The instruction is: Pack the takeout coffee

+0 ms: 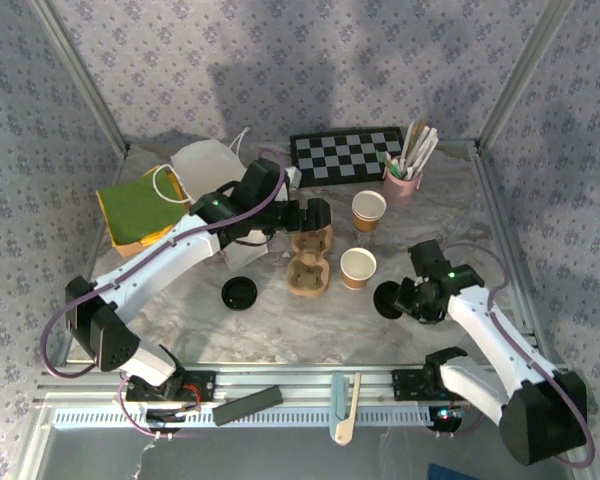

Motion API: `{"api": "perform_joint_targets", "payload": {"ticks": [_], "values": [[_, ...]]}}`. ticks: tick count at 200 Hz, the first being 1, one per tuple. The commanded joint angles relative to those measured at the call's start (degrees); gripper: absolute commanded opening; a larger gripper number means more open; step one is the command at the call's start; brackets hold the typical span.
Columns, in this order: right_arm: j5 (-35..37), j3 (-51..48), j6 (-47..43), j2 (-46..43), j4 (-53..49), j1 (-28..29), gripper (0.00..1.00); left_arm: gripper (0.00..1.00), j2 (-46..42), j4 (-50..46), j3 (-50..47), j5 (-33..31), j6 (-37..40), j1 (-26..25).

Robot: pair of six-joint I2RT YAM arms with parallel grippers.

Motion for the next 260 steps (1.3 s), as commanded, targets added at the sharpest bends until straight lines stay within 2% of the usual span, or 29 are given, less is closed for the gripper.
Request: {"api": "perform_joint_targets", "payload": {"ticks": [1,38,65,78,114,151,229,260], "values": [[-6.1,4.6,-2.1,-2.9,-1.5,-3.7,0.02,1.00,-1.6,2.7,2.1,1.9,-1.7,0.3],[-19.6,11.2,-4.2,-4.6,6.6,-10.8,0.04,1.00,-0.6,9.7,3.1,8.2,-7.2,1.0],[-30.5,14.3,0.1,-3.6,17.3,-15.2,0.04,0.99,0.7,17.8,3.2,14.0,-13.4,1.7],[-34.7,15.7,2.2,-2.7,23.8,-16.1,0.04,0.99,1.7,20.5,4.2,16.4,-15.4,1.8],[-41.8,20.0,6.4,1.2,33.0,-16.5,0.04,0.94,4.6,30.3,4.5,22.1,-22.1,1.8],[-45.1,22.8,10.2,4.9,40.0,-15.7,0.05,0.91,6.8,40.1,3.2,25.6,-28.7,1.8],[-47.5,26.0,12.2,9.4,43.8,-12.5,0.05,0.84,8.9,56.6,0.4,30.1,-38.7,1.9],[-47.4,26.2,12.1,9.8,43.9,-11.6,0.05,0.84,9.9,58.0,0.4,31.6,-39.6,1.7]]}}
